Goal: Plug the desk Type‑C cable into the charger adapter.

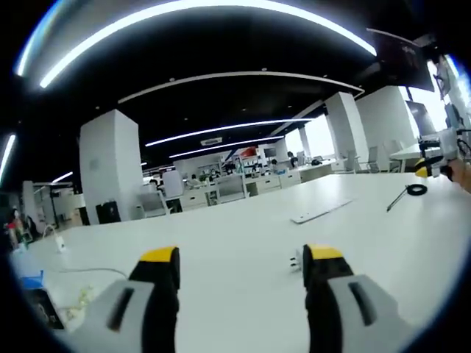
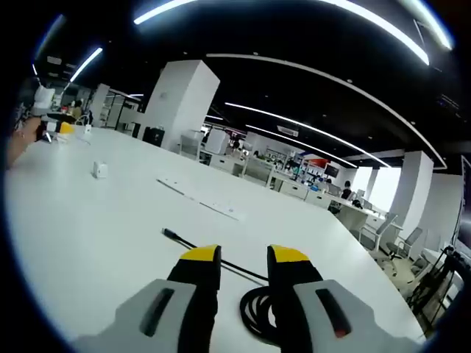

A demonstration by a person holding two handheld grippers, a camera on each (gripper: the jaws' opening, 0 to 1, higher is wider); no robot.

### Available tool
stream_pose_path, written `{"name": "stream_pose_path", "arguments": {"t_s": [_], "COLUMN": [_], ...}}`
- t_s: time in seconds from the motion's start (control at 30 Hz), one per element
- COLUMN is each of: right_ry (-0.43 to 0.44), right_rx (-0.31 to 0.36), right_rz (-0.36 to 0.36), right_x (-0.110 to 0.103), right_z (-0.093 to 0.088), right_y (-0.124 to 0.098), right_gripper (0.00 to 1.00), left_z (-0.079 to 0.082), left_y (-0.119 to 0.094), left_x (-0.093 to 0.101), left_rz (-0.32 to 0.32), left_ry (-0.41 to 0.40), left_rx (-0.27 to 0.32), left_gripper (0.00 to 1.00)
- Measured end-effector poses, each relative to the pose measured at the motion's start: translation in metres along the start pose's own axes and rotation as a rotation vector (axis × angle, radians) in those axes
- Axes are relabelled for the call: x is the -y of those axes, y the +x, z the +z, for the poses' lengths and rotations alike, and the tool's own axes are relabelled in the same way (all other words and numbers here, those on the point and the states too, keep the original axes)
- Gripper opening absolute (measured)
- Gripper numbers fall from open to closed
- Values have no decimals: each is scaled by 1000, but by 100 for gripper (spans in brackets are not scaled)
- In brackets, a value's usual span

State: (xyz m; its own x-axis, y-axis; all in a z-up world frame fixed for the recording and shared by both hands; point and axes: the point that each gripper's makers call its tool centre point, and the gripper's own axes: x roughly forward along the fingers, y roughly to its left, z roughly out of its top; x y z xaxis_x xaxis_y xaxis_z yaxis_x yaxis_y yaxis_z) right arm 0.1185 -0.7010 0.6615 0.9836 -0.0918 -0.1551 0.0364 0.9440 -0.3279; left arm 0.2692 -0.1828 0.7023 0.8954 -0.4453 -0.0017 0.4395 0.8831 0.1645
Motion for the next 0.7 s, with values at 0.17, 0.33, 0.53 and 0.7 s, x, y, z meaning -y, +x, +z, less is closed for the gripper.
{"name": "stream_pose_path", "arguments": {"t_s": [0.17, 0.33, 0.53, 0.7], "right_ry": [-6, -5, -4, -3], "right_rx": [0, -2, -18, -29], "right_rz": [4, 3, -4, -11], "right_x": [-1, -1, 1, 3], "right_z": [0, -1, -4, -6], "right_y": [0, 0, 0, 1], "right_gripper": [27, 28, 29, 29], "left_z": [0, -1, 0, -1], "left_y": [0, 1, 1, 1], "left_x": [1, 1, 0, 0], "left_rz": [-2, -4, -1, 2], "left_ry": [0, -2, -6, -6], "left_rx": [1, -1, 6, 1], "left_gripper": [68, 69, 69, 69]}}
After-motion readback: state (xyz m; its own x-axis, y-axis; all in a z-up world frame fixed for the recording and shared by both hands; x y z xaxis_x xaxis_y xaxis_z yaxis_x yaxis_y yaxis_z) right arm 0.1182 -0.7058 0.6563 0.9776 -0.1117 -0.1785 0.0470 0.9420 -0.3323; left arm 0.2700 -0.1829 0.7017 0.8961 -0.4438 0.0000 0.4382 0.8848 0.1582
